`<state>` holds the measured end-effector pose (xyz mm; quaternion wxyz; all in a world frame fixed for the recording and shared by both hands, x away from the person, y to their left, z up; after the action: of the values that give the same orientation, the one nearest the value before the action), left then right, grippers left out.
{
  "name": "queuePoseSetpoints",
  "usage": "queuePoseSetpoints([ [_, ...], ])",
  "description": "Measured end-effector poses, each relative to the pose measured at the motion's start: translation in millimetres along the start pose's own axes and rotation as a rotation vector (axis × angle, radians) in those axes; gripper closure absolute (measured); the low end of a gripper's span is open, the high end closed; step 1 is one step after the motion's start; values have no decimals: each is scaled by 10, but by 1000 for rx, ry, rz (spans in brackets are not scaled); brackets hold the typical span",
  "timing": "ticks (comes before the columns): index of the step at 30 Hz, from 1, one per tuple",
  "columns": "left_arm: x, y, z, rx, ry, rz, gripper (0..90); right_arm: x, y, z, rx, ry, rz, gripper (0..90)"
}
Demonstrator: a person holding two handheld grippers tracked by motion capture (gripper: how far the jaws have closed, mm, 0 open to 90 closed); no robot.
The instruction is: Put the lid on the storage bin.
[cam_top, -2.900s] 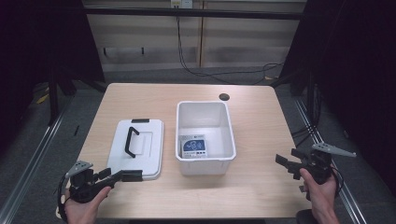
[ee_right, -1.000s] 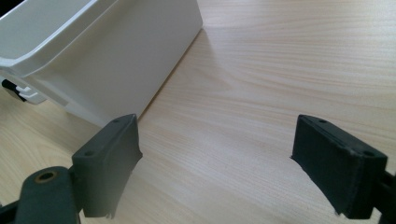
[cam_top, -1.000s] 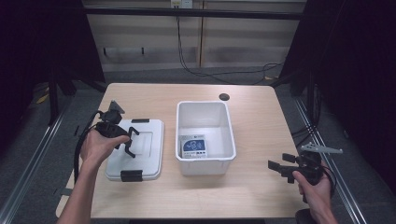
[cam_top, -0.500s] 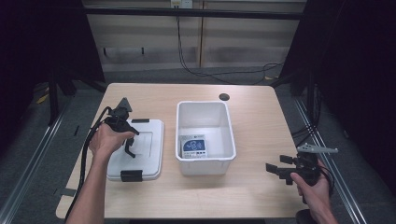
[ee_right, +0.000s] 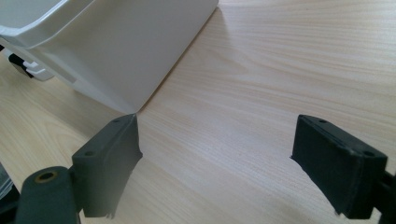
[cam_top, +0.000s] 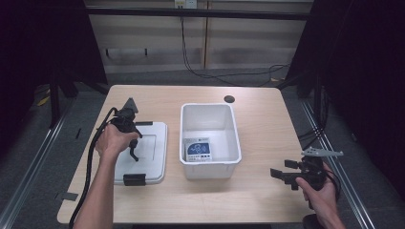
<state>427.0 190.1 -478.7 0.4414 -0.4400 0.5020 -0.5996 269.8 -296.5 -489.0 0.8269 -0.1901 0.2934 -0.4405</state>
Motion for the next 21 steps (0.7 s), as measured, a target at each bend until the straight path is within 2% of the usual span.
queuePoseSetpoints([
  [1,-6,2,3,-6,5,16,786,-2,-1,0,1,-2,3,145],
  [4,-12,21,5,-17,3,23,787,-2,1,0,0,0,2,145],
  [7,-3,22,8,-15,-7,16,797,-4,4,-3,-3,-1,4,145],
  [10,37,16,18,-16,-32,-8,818,-9,6,-6,-7,5,4,145],
  [13,38,15,20,-14,-40,-6,831,-9,5,-7,-6,4,3,145],
  [21,42,3,7,-19,-23,-10,850,-14,13,-6,-8,3,6,146],
])
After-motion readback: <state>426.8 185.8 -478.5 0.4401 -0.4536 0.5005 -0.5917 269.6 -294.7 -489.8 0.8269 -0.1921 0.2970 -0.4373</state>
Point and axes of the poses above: each handheld gripper's, and its own axes: y roughly forward along the jaws, z roughly out of its top, x roughly to its right, the point moved 7 cm from there along y, roughly forward along the jaws, and after that the axes turned 3 degrees about x, right-handed, at the moved point
